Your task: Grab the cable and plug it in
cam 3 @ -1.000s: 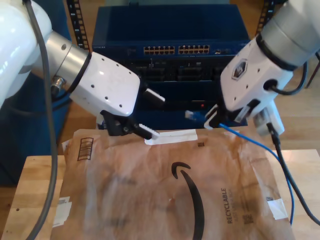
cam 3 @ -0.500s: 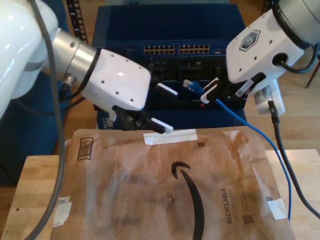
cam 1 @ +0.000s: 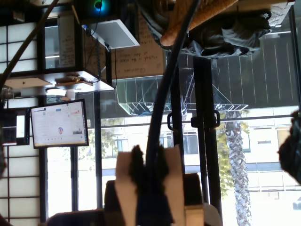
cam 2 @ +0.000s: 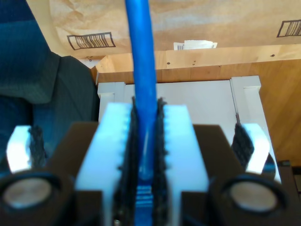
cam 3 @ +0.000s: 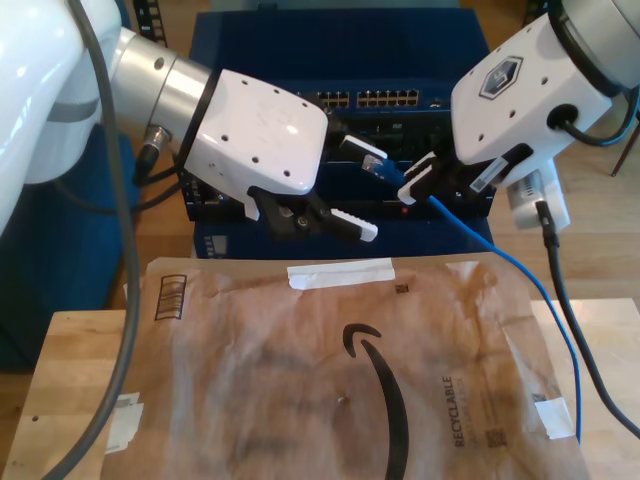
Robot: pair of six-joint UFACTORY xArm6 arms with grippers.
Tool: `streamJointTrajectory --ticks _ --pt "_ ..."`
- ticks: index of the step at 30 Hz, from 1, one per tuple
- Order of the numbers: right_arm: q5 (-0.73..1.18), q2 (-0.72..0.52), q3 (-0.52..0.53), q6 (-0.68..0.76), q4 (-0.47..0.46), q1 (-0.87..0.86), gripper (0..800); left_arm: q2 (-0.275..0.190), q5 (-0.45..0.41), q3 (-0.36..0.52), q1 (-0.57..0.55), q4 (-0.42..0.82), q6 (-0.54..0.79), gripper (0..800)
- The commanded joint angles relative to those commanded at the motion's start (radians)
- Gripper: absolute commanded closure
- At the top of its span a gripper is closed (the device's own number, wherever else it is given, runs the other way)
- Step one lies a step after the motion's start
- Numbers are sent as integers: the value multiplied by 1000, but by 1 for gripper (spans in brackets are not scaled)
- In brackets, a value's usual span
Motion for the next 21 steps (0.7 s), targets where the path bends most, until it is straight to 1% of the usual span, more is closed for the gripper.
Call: streamJointTrajectory --ticks 3,6,11,17,21 --pt "0 -2 2 0 -5 -2 799 0 28 -2 23 -32 0 0" --pt "-3 -14 28 0 0 0 799 0 49 -2 48 -80 0 0" --pt "-5 -17 34 0 0 2 799 9 54 -9 48 -84 0 1" --pt "-6 -17 32 2 2 2 799 17 86 -9 49 -84 -2 14" --pt "-6 -17 32 2 0 2 799 18 86 -8 49 -84 -2 93"
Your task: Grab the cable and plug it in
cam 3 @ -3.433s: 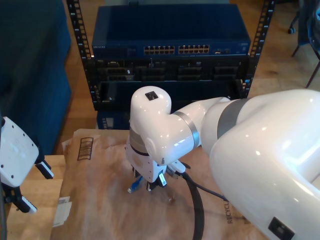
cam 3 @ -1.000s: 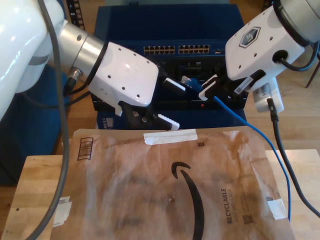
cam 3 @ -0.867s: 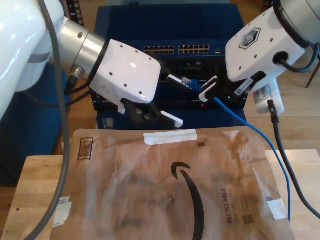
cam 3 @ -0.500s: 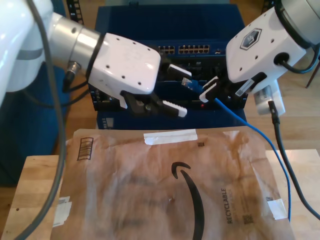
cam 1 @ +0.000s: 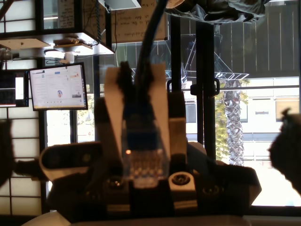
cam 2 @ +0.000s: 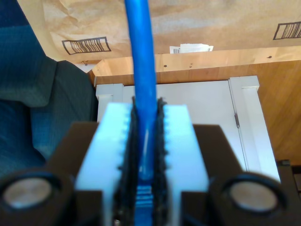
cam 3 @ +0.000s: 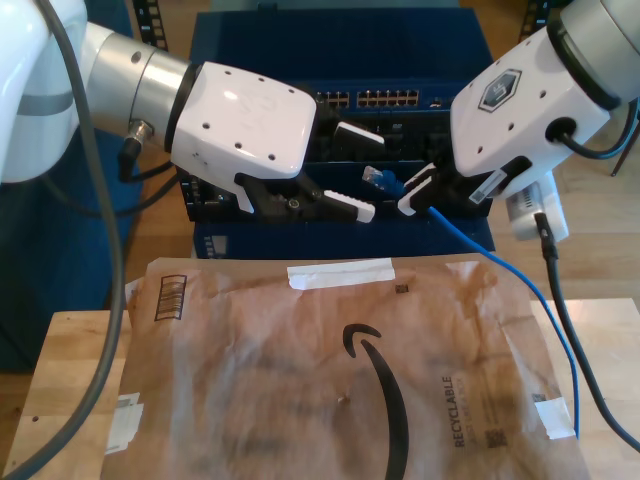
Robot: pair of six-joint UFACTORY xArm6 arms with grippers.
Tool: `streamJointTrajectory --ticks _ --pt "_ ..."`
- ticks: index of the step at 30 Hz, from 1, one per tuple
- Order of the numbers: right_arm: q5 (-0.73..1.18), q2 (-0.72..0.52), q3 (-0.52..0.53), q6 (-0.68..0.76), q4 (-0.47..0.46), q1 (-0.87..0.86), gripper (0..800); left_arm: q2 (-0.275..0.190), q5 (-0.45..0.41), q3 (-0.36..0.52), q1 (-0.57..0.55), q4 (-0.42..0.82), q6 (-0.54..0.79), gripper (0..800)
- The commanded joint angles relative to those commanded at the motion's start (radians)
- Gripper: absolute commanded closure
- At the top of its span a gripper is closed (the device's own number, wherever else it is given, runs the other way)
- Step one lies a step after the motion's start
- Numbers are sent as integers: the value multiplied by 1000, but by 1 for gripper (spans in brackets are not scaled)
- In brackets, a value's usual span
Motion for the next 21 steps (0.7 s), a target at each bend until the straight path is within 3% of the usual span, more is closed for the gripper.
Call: streamJointTrajectory --ticks 4,14,21 --pt "0 0 0 0 0 0 799 0 -2 2 2 0 -2 229" --pt "0 2 2 0 2 -2 799 -2 20 5 3 -28 -2 451" --pt "0 0 0 0 2 -2 799 0 20 9 17 -29 -3 497"
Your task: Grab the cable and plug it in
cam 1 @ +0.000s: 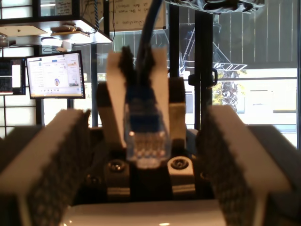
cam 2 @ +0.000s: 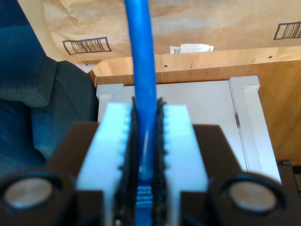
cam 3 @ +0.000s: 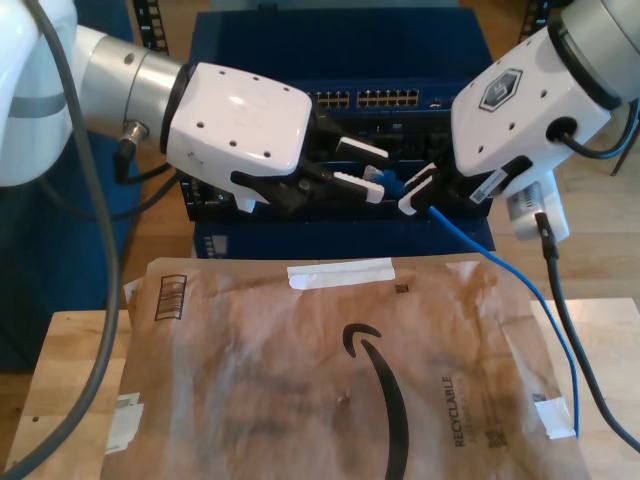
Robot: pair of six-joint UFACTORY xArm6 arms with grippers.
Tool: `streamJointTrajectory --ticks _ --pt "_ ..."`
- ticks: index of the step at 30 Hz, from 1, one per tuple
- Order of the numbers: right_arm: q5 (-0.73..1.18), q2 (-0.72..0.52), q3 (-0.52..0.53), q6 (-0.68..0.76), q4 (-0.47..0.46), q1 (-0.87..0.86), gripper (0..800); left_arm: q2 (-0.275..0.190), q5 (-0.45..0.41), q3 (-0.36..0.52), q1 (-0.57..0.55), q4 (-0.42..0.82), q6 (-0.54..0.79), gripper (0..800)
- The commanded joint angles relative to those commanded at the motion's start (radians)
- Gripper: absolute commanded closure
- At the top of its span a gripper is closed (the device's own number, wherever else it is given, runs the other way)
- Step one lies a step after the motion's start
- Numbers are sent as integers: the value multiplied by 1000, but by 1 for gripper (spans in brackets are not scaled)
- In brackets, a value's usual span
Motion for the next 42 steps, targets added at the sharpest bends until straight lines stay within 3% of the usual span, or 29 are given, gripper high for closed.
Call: streamJointTrajectory --ticks 18,19,21,23,28,34,42 --pt "0 0 0 2 0 0 786 -2 -2 15 2 -3 -2 797" --pt "0 0 0 0 2 2 721 -2 -2 18 2 -3 -2 797" --pt "0 0 -2 -3 3 3 416 -2 0 18 2 -2 -2 797" --pt "0 -9 -6 -9 0 0 364 -2 2 17 3 -2 -3 798" --pt "-20 -52 -69 -75 -3 -6 1 0 15 11 17 -2 -104 798" --pt "-21 -112 -81 -103 -5 0 1 17 58 8 61 -40 -184 798" --pt "-20 -135 -94 -245 -6 5 1 29 81 5 100 -40 -296 798"
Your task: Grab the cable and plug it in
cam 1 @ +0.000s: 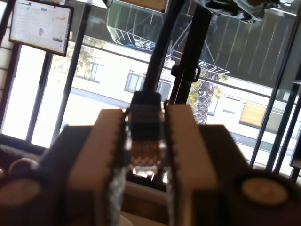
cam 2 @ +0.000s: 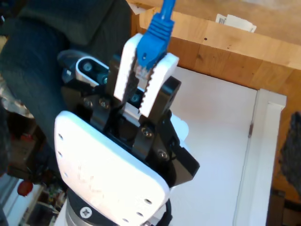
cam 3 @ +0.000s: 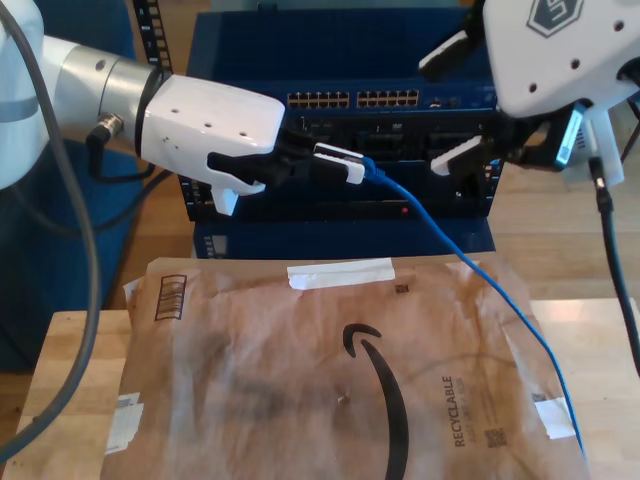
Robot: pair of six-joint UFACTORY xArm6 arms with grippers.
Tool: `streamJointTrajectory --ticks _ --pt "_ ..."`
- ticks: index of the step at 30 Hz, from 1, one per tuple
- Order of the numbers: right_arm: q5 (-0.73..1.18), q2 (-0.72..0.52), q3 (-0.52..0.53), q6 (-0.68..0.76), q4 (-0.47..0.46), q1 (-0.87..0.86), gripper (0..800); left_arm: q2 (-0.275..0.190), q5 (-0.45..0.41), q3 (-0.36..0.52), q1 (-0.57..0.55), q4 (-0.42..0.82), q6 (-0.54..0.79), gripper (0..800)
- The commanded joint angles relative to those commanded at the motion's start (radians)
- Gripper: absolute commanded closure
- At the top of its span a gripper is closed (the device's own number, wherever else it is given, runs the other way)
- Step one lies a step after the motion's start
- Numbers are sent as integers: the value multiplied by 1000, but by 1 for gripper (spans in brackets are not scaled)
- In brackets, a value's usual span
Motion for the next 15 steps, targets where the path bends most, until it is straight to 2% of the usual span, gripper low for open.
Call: streamJointTrajectory --ticks 2,8,11,15 --pt "2 -11 2 -41 0 2 1 23 11 -20 14 -2 -31 798" --pt "-3 -28 17 -44 3 5 1 81 140 -63 35 -11 -92 798" --pt "-38 -57 58 -46 3 5 1 94 160 -64 43 -60 -94 798" --pt "-187 -126 152 -66 5 15 4 112 187 -66 46 -68 -95 798"
